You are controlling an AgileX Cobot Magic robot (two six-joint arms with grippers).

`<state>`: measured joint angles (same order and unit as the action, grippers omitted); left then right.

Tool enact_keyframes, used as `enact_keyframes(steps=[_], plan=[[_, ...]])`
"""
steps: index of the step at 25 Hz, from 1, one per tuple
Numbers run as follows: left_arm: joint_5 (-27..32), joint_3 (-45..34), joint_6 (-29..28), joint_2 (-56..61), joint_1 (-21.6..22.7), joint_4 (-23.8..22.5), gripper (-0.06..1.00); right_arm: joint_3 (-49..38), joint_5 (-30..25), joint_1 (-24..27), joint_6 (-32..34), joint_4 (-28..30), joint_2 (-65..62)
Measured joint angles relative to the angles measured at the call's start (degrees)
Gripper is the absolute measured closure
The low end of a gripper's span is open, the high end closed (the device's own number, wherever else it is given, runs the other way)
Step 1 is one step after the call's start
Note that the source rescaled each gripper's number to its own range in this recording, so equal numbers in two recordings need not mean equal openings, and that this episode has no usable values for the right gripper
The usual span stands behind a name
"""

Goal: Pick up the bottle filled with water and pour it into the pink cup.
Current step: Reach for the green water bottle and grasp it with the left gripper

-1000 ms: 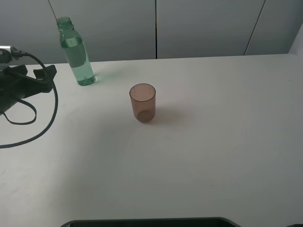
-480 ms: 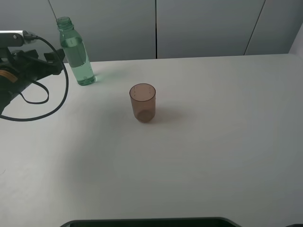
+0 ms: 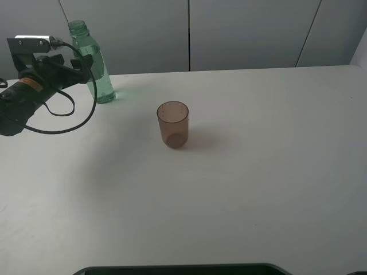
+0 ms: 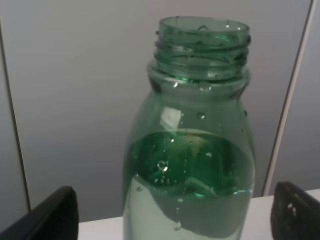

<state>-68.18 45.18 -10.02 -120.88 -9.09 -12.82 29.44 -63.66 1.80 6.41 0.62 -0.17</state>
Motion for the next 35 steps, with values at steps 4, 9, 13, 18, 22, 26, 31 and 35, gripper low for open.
enact_keyframes(steps=[4, 9, 13, 18, 22, 26, 31, 35], plan=[[0.4, 3.6, -1.7, -3.4, 0.0, -1.1, -0.06, 0.0, 0.0, 0.0, 0.0, 0.0, 0.0], [1.4, 7.2, -3.0, -6.9, 0.0, -3.0, -0.06, 0.0, 0.0, 0.0, 0.0, 0.0, 0.0], [1.7, 10.1, -3.2, -9.3, 0.0, -4.1, -0.06, 0.0, 0.0, 0.0, 0.0, 0.0, 0.0], [2.0, 13.2, -3.2, -11.6, 0.0, -5.6, -0.06, 0.0, 0.0, 0.0, 0.0, 0.0, 0.0], [2.3, 15.7, -3.2, -13.5, 0.0, -6.9, -0.06, 0.0, 0.0, 0.0, 0.0, 0.0, 0.0], [2.7, 16.8, -3.3, -14.7, -0.1, -7.4, -0.06, 0.0, 0.0, 0.0, 0.0, 0.0, 0.0], [2.7, 16.8, -3.3, -14.8, -0.5, -7.4, -0.06, 0.0, 0.0, 0.0, 0.0, 0.0, 0.0], [2.9, 17.9, -3.3, -14.8, -0.6, -7.4, -0.06, 0.0, 0.0, 0.0, 0.0, 0.0, 0.0]])
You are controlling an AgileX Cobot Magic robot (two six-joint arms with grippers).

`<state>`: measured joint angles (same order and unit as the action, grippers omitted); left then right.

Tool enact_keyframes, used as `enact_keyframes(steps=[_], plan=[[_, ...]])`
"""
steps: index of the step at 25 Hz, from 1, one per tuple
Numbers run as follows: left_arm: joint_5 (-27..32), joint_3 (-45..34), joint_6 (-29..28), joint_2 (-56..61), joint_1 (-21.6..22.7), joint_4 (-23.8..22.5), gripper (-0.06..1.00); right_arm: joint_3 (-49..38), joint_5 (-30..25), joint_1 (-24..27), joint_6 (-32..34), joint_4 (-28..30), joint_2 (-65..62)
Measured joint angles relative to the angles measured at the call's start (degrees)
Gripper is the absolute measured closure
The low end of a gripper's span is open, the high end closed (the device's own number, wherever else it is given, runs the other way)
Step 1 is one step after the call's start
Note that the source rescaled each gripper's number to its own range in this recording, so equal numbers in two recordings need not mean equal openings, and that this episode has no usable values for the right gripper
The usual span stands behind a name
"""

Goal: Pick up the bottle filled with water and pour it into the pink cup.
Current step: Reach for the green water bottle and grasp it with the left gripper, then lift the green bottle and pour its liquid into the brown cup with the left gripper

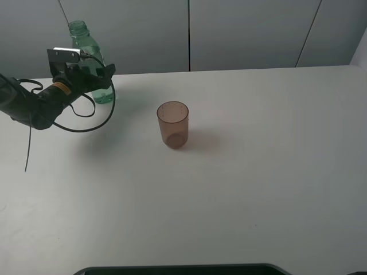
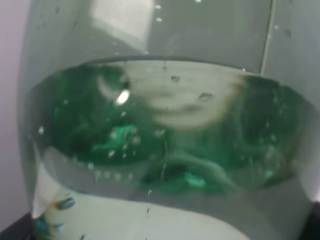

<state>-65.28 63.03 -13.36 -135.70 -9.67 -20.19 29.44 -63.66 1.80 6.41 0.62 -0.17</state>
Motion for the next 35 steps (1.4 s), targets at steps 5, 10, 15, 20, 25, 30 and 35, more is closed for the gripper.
enact_keyframes(steps=[5, 10, 15, 20, 25, 30, 35], plan=[[0.0, 1.7, 0.0, -0.5, 0.0, -1.0, -0.06, 0.0, 0.0, 0.0, 0.0, 0.0, 0.0], [0.0, 1.8, 0.0, -0.5, 0.0, -1.2, 0.05, 0.0, 0.0, 0.0, 0.0, 0.0, 0.0], [0.0, 1.9, -0.8, -0.5, 0.0, -0.9, 0.92, 0.0, 0.0, 0.0, 0.0, 0.0, 0.0], [0.0, 1.9, -1.3, -0.5, 0.0, -1.2, 0.92, 0.0, 0.0, 0.0, 0.0, 0.0, 0.0], [0.0, 1.9, -1.4, -0.5, 0.0, -1.9, 0.92, 0.0, 0.0, 0.0, 0.0, 0.0, 0.0], [0.0, 2.0, -1.4, -0.5, 0.0, -2.3, 0.92, 0.0, 0.0, 0.0, 0.0, 0.0, 0.0], [0.0, 2.0, -2.0, -0.5, 0.0, -3.0, 0.92, 0.0, 0.0, 0.0, 0.0, 0.0, 0.0]])
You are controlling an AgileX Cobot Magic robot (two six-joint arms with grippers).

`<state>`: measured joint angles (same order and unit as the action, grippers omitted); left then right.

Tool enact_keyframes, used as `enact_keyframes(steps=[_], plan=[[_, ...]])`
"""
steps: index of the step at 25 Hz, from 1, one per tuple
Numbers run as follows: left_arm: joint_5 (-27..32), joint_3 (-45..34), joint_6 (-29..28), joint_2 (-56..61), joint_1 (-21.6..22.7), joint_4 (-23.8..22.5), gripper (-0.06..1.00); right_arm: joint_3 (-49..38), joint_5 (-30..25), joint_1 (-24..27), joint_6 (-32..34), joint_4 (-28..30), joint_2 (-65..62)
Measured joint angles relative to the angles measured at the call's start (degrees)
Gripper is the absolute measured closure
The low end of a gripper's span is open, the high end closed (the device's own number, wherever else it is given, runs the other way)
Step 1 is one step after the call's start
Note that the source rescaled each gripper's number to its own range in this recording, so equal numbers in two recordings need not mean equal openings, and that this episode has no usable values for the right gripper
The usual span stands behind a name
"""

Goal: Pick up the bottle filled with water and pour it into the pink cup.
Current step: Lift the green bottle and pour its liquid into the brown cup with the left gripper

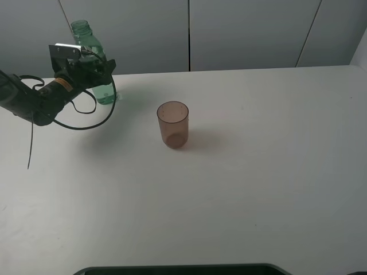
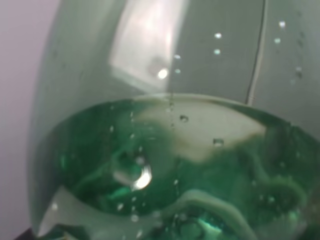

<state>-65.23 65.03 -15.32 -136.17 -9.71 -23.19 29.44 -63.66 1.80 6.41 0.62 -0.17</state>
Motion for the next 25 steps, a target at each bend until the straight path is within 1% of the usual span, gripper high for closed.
enact_keyframes(steps=[3, 6, 8, 12, 17, 25], plan=[[0.0, 0.0, -1.1, 0.0, 0.0, -0.5, 0.92, 0.0, 0.0, 0.0, 0.0, 0.0, 0.0], [1.6, 0.0, -2.4, 1.1, 0.0, -3.7, 0.92, 0.0, 0.0, 0.0, 0.0, 0.0, 0.0], [3.4, -0.2, -3.4, 2.6, 0.0, -7.2, 0.94, 0.0, 0.0, 0.0, 0.2, 0.0, 0.0], [6.4, -0.3, -7.6, 6.1, -0.1, -13.6, 0.94, 0.0, 0.0, 0.0, 0.4, 0.0, 0.0], [6.5, -0.3, -9.3, 11.0, -0.1, -21.0, 0.94, 0.0, 0.0, 0.0, 0.3, 0.0, 0.0], [6.7, -0.3, -9.6, 16.2, -0.1, -35.7, 0.94, 0.0, 0.0, 0.0, 0.3, 0.0, 0.0]])
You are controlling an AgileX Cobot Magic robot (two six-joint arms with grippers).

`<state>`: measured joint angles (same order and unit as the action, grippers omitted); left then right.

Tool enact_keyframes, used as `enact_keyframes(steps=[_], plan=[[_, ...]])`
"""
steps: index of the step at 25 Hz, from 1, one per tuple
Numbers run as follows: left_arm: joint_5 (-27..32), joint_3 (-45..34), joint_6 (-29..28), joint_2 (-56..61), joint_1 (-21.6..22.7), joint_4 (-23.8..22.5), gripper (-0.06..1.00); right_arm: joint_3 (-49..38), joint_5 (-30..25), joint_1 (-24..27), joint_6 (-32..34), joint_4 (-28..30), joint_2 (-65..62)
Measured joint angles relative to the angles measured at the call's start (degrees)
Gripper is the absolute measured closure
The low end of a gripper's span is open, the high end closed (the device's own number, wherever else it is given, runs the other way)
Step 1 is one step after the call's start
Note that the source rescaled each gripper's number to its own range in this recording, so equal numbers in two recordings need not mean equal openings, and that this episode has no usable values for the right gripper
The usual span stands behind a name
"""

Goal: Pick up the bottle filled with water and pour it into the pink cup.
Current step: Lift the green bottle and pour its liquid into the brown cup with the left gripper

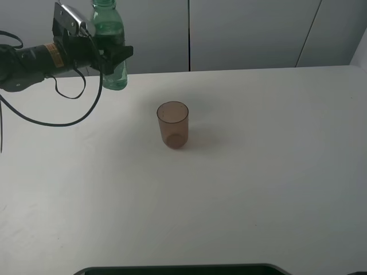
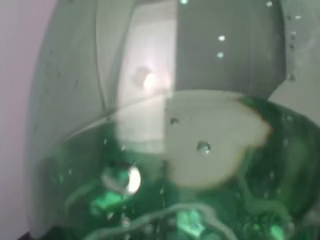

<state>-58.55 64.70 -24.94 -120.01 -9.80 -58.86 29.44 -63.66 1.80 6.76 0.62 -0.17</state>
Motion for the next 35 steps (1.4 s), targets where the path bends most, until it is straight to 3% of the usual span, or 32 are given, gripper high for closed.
enact_keyframes(steps=[7, 13, 24, 35], plan=[[3.0, 0.0, 4.4, 0.2, 0.0, -12.9, 0.94, 0.0, 0.0, 0.0, 0.0, 0.0, 0.0], [4.9, 0.0, 7.2, 0.2, -2.1, -15.1, 0.94, 0.0, 0.0, 0.0, 0.0, 0.0, 0.0], [17.0, 0.0, 21.9, 0.2, -10.4, -14.2, 0.94, 0.0, 0.0, 0.0, 0.0, 0.0, 0.0], [18.8, 0.0, 38.1, 0.2, -11.8, -4.3, 0.94, 0.0, 0.0, 0.0, 0.0, 0.0, 0.0]])
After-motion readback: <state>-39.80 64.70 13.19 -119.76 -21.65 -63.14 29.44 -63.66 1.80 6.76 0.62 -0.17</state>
